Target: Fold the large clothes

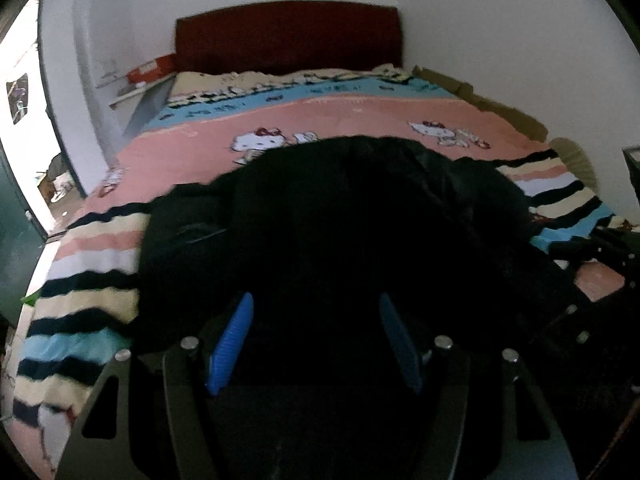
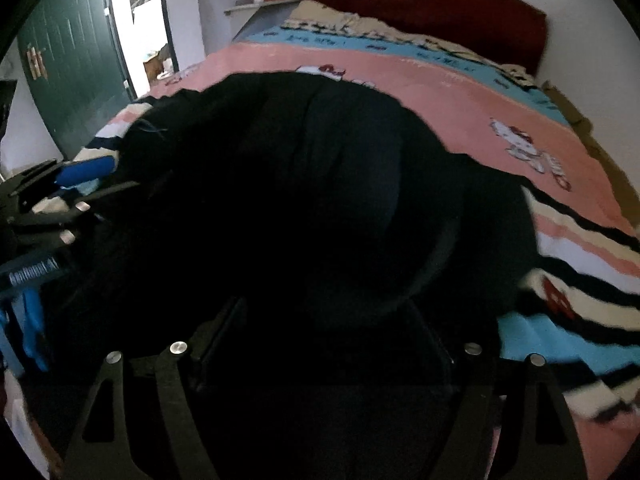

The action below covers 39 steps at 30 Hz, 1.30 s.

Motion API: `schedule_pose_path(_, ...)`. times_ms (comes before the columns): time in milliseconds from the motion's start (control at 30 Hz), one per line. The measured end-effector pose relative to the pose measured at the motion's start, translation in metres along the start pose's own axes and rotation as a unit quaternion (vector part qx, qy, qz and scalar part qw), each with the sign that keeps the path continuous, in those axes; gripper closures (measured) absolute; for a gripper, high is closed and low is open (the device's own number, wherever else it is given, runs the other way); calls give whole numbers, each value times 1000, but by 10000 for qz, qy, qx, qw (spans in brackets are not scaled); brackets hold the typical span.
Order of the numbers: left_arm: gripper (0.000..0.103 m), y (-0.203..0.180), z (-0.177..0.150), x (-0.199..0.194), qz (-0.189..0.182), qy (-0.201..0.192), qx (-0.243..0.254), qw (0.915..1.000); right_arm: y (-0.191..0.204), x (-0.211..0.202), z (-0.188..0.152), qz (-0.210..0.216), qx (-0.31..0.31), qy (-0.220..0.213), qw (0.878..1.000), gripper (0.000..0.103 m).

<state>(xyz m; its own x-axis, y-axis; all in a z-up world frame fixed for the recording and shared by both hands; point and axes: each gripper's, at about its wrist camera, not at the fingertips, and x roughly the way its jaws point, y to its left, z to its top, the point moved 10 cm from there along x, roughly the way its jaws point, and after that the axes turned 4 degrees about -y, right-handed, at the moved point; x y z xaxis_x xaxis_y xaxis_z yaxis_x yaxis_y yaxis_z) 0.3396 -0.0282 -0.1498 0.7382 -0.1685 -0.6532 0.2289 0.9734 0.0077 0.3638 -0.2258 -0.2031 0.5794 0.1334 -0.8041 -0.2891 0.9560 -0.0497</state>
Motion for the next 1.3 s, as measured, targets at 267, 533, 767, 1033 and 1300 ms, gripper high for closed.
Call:
schedule_pose_path(267,39,58,-51,-90,180,26,-362,9992,-26,-92,-59,-170,322,-358,9987,18)
schedule_pose_path(533,39,111,-133,-135,351,216,-1087,9932,-68,-147,-118,-382,892,-529,9939,11)
schedule_pose_path(767,39,137,-181,-141,219,494,-1845,9813,-88,-153,-165,-327,1369,-361,9894,9)
schedule_pose_path(1033,39,149,-185,-144,-24,467,-2249,9733,-100,-144,-194,-116,1768,-164,9840,3)
schedule_pose_path(1300,38,149,-206,-112,-475,834,-2848,9538,-94,-116,-191,189,1885,48,9819,1)
